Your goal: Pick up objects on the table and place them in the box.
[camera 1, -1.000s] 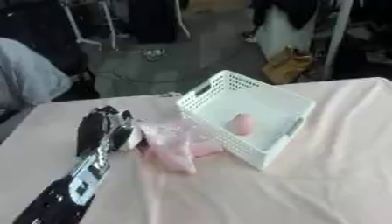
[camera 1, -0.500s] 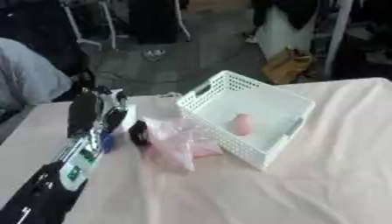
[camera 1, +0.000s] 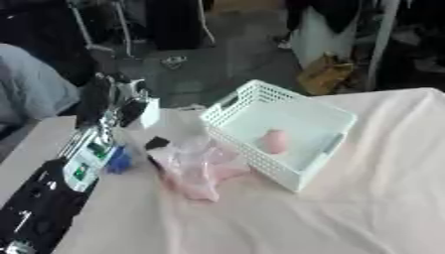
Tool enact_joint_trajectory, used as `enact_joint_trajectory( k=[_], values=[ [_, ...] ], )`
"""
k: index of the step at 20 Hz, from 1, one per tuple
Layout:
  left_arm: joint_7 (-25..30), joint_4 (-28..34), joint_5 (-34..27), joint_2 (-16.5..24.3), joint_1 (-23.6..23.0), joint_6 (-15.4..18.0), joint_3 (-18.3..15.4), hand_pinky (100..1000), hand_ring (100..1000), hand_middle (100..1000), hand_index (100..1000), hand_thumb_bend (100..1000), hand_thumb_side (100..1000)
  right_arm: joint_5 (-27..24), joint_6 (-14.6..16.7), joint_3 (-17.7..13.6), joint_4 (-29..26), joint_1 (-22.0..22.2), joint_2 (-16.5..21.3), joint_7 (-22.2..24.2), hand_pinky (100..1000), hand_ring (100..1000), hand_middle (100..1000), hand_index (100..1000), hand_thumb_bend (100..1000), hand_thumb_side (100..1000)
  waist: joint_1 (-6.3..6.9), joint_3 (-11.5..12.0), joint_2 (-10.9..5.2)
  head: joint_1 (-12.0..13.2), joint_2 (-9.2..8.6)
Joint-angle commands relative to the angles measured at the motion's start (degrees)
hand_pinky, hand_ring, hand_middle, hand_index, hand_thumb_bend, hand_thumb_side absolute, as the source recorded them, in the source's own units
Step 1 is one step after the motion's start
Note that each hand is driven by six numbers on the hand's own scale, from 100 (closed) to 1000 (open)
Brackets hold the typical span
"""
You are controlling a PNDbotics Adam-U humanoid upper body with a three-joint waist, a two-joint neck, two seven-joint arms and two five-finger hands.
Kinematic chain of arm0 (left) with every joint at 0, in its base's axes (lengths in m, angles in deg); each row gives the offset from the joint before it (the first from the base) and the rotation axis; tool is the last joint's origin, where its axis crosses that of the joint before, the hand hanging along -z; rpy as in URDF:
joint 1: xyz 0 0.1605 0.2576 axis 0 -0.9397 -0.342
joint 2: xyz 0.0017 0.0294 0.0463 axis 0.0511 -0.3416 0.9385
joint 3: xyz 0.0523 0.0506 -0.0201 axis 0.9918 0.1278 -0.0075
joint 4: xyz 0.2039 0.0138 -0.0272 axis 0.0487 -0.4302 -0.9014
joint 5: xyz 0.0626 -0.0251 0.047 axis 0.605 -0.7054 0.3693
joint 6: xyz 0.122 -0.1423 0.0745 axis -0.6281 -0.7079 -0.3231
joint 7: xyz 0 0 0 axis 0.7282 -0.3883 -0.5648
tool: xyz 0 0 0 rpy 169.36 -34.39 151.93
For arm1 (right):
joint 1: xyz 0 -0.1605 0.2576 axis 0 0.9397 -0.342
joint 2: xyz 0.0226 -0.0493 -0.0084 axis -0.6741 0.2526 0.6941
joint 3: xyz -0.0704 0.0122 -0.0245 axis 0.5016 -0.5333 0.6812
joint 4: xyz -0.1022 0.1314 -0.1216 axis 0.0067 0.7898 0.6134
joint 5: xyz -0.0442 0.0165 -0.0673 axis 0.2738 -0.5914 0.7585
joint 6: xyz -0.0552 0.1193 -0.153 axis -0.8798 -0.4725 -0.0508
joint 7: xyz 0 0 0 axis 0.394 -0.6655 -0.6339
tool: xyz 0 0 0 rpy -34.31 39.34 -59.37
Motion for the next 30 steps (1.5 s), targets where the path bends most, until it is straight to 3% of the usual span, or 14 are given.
enact_joint_trajectory(
  k=[1,9,17,30],
  values=[
    [1.58,1.49,-1.33,2.44,2.13,-0.58,-0.65,100,100,100,187,261,402,-0.59,-0.13,-0.06,-0.86,-0.61,1.31,0.01,852,929,830,840,100,747,0.27,-0.08,-1.54,0.11,-0.39],
    [5.19,2.56,-3.15,0.62,8.00,-1.52,0.86,100,100,100,186,267,397,-1.01,-0.43,0.02,-0.86,-0.82,1.18,0.06,853,928,831,840,100,745,0.57,-0.67,-2.24,-0.68,-0.20],
    [6.10,2.02,-5.26,-4.30,13.44,-2.23,2.12,100,100,100,183,277,381,-1.43,-1.03,0.30,-0.86,-1.41,0.58,0.22,854,929,831,840,100,742,1.03,-1.53,-2.90,-1.25,0.02],
    [3.24,-6.73,-6.79,-13.36,18.82,-2.05,2.81,100,100,100,182,278,362,-2.76,-1.98,1.31,-0.86,-3.32,-1.26,1.35,854,929,831,839,100,739,1.61,-3.62,-2.93,-0.82,-0.52]
  ],
)
